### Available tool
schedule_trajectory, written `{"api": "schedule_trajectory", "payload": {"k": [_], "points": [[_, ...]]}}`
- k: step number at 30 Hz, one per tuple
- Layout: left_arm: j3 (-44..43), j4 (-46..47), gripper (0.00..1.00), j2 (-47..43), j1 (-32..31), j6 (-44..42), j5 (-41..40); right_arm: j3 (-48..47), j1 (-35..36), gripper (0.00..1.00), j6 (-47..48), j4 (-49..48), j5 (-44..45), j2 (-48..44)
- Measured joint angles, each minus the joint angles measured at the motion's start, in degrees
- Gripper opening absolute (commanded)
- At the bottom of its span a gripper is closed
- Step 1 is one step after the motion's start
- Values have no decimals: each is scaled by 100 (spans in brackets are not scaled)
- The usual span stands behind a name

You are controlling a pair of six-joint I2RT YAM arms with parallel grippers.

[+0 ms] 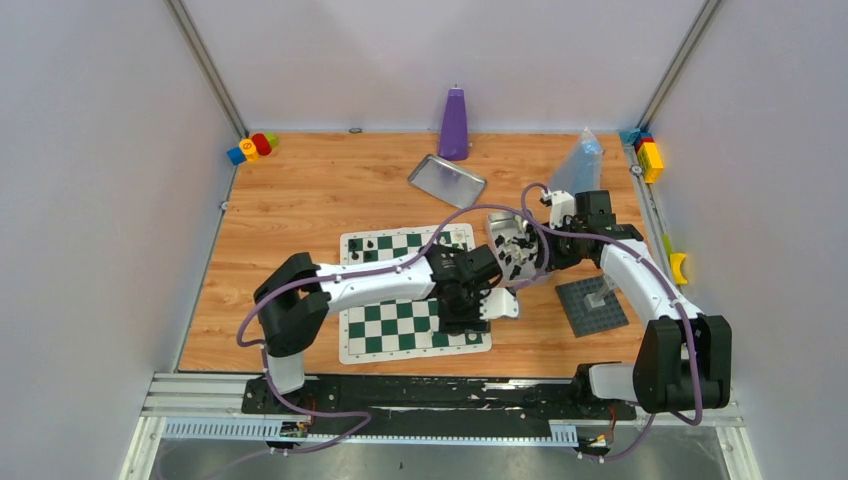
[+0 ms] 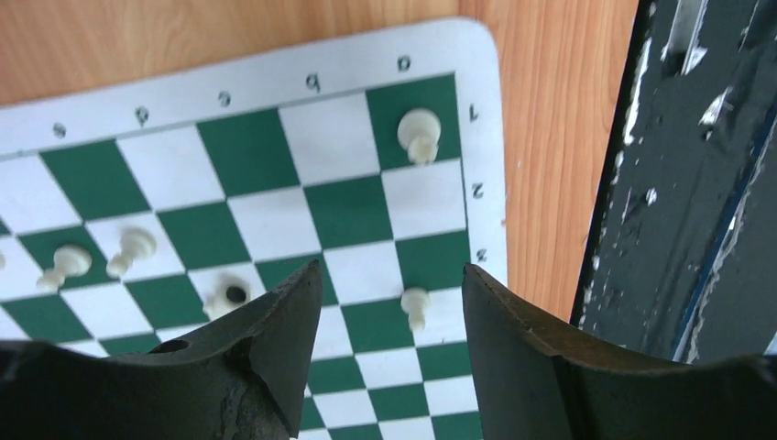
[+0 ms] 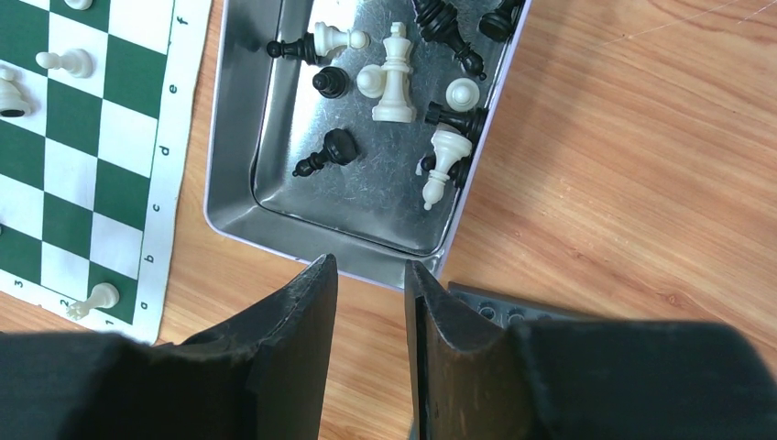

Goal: Set up the chess pieces on the board
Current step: Pick up the chess piece from the chessboard.

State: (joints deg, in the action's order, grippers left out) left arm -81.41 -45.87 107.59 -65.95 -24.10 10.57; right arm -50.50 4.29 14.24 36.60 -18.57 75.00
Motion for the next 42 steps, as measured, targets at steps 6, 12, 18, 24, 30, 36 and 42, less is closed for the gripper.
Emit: {"api": "schedule_trajectory", "payload": {"k": [6,12,18,24,30,36,42], "points": [[640,-105,65,-540,374,-76,-13,0,0,34,0,0,-2,0],[1204,-127,65,-546,575,-79,2,0,0,34,0,0,-2,26],[1237,-72,61,-531,590,-76,133,0,0,34,0,2,-2,66],[1235,4,53,-422,601,-72,247,0,0,34,0,2,-2,66],[1215,39,48,-256,605,-70,254,0,0,34,2,4,-2,68],[1130,74,33,-229,605,-48,306,0,0,34,2,7,-7,85],[1043,72,18,-199,605,-48,398,0,0,34,2,50,-7,98]]}}
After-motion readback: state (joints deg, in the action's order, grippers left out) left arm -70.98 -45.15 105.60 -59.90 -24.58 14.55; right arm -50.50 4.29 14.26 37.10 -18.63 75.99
